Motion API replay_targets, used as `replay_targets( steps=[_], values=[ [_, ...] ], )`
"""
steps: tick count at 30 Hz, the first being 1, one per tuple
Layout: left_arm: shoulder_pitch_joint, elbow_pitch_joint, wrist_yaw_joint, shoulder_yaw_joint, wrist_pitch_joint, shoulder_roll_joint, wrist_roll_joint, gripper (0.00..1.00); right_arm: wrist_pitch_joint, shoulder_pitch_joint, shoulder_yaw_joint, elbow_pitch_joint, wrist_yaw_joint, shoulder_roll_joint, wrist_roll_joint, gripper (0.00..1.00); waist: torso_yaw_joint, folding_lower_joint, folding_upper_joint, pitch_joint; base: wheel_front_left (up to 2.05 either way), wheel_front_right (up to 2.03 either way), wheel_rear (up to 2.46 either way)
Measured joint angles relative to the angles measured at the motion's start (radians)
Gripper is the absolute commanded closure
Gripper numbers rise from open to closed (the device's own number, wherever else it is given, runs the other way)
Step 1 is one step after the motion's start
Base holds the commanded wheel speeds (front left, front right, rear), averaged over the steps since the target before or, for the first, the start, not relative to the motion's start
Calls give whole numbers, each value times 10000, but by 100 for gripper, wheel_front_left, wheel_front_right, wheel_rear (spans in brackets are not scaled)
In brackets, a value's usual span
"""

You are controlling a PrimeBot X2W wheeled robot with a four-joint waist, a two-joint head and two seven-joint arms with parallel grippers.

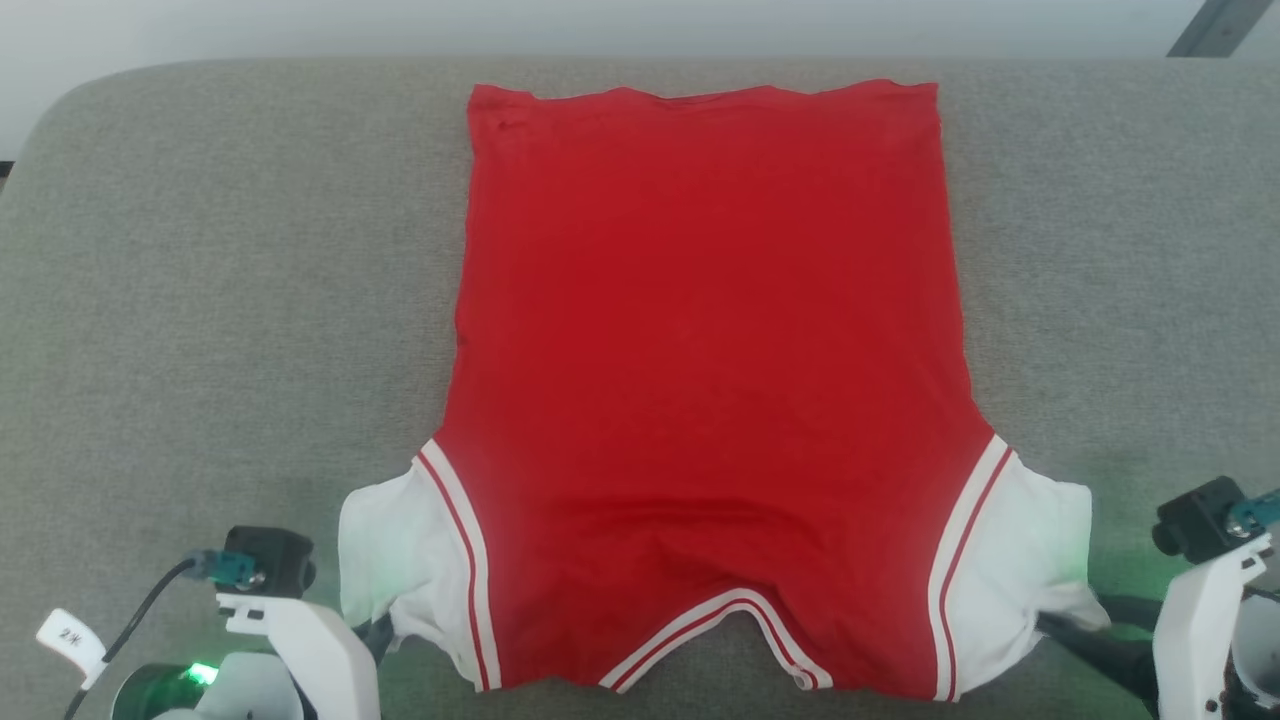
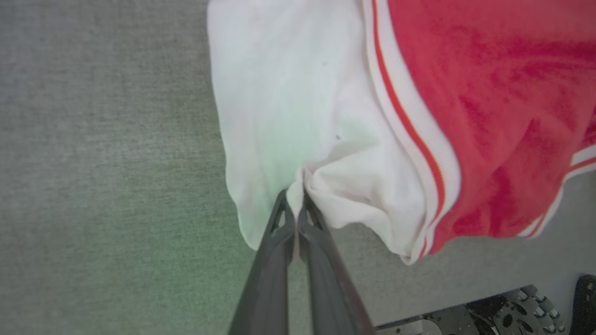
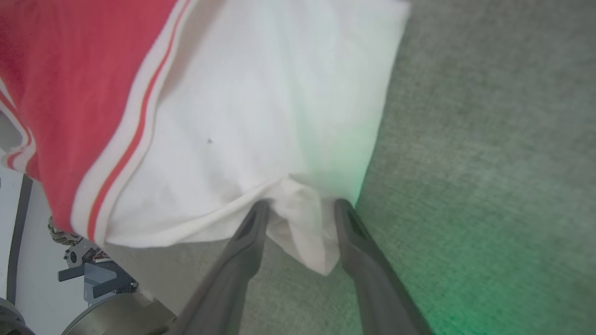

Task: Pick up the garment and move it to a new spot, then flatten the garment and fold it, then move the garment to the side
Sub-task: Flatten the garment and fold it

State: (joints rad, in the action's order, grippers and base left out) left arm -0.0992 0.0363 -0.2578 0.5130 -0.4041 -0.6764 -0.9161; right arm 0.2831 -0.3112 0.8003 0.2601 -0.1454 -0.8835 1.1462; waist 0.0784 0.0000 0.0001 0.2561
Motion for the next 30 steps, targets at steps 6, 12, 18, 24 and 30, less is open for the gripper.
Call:
replay_targets(
  steps=[6,12,18,24,30],
  values=[
    [-205,-150,119,115,236,257,113,100,19,-27,-759,-412,52,-213,-73,0,116,0,-1,-11,0,0,0],
    [-614,-362,318,311,546,637,387,100,180,-417,-2322,-796,146,-468,-420,0,345,0,0,71,0,0,0],
    [-1247,-681,650,688,692,1202,581,100,756,-1369,-3699,-616,146,90,-1333,0,785,0,0,282,0,0,0],
    [-2000,-1124,1030,1076,805,1801,761,100,1597,-2940,-4579,224,146,796,-2414,0,1387,0,-1,686,0,0,0],
    [-2770,-1666,1478,1409,984,2476,986,100,2387,-4776,-5043,1816,146,1356,-3154,0,2101,0,-1,1205,0,0,0]
  ],
)
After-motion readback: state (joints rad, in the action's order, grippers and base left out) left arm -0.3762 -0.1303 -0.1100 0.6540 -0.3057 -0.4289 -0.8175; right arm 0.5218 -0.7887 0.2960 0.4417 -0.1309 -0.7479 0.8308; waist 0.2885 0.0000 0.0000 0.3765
